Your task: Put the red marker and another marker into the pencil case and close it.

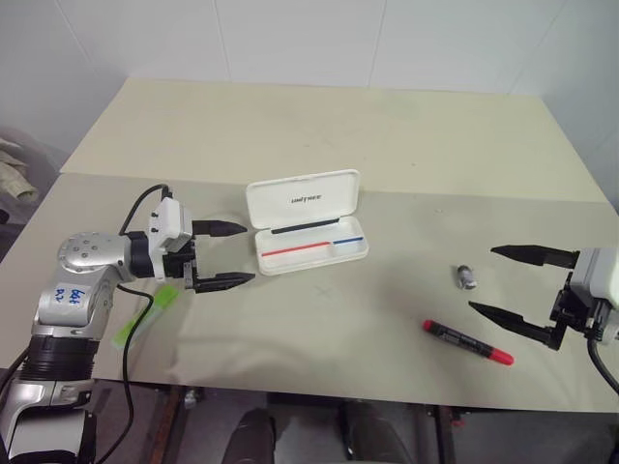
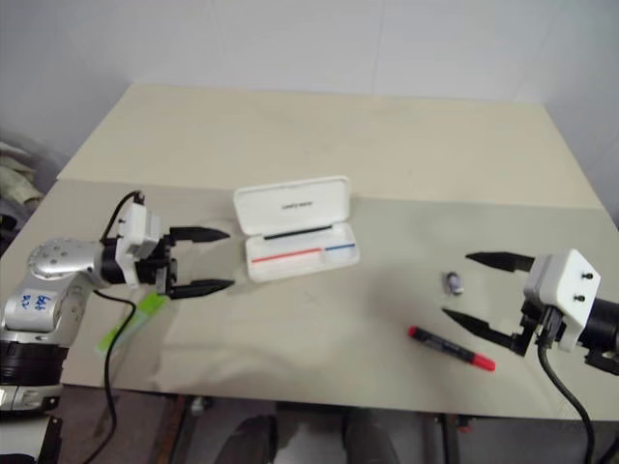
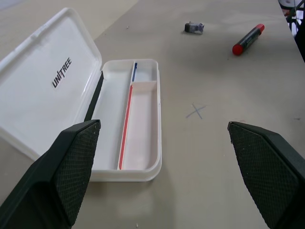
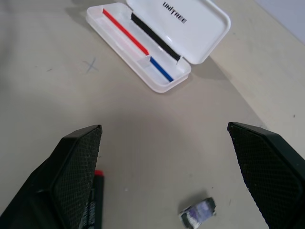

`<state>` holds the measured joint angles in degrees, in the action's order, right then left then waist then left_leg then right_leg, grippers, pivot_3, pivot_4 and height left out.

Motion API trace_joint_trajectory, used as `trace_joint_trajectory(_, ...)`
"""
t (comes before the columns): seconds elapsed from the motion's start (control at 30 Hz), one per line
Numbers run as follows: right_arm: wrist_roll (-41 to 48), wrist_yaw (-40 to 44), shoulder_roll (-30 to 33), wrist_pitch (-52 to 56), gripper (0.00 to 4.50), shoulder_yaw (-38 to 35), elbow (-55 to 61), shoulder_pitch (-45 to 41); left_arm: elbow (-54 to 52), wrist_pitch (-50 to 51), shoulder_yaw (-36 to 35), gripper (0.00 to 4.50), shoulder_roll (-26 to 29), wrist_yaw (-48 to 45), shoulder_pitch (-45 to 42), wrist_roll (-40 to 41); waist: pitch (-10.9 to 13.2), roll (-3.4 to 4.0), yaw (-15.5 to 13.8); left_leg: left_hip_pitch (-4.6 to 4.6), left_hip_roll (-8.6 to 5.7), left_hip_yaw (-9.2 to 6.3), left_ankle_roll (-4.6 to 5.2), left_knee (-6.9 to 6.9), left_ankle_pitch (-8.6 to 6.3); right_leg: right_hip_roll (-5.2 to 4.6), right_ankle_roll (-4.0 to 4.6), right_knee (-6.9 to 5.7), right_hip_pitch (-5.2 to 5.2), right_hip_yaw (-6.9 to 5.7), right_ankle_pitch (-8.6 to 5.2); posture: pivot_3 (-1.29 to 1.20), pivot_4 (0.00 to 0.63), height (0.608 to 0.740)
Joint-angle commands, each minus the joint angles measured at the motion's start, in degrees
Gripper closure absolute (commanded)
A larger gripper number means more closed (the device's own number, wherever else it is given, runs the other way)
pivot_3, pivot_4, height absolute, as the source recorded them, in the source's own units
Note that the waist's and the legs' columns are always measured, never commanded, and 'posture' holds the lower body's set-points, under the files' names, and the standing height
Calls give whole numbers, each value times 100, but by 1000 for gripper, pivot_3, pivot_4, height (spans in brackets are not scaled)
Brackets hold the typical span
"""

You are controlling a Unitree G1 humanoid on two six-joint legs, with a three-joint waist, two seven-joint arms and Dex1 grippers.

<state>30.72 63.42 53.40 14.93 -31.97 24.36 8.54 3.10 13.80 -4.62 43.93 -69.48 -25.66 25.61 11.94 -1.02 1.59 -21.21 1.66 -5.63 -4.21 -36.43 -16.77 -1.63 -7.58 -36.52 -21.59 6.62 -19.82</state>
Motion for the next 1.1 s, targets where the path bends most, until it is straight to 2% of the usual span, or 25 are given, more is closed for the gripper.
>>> trace_joint_trajectory(0.03, -113, -139, -122, -234, 29, 257, -46, -226, -156, -61, -107, 0, 93, -39, 127, 14, 0, 0, 0, 0, 0, 0, 0, 0, 0, 0, 0, 0, 0, 0, 0, 0, 150, 740)
trace_joint_trajectory(0.47, 69, -619, -339, 168, 29, 511, 505, -270, -259, 186, -85, 0, 11, 72, 95, 104, 0, 1, -4, -1, 0, -3, 0, 1, 0, -1, 0, -3, -2, -2, 0, 0, 150, 740)
trace_joint_trajectory(0.77, 369, -935, -353, 573, 29, 826, 892, -785, 126, 35, 20, 0, 153, -235, -262, -110, 0, 1, -1, -1, 0, -4, -1, 0, 0, 1, 1, -4, -3, -3, 0, 0, 150, 740)
trace_joint_trajectory(0.87, 408, -1092, -380, 629, 0, 905, 977, -982, 544, -211, 115, 620, 6, -129, -589, -329, 0, 1, -3, -1, 0, -4, -2, -1, 1, 0, 1, -4, -3, -3, 0, 0, 150, 740)
trace_joint_trajectory(1.0, 740, -1464, -325, 1097, 0, 989, 1296, -1330, 1063, -587, 255, 1808, 42, -356, -807, -575, 0, 1, -3, -3, -1, -4, -2, 0, 1, 0, 1, -2, -3, -3, 0, 0, 150, 740)
trace_joint_trajectory(1.1, 829, -1584, -366, 1214, 0, 947, 1344, -1359, 1039, -709, 504, 1808, -148, -309, -914, -750, 0, 1, -5, -6, 0, -5, -2, 4, 1, 0, 2, 0, -8, -4, -1, 0, 150, 740)
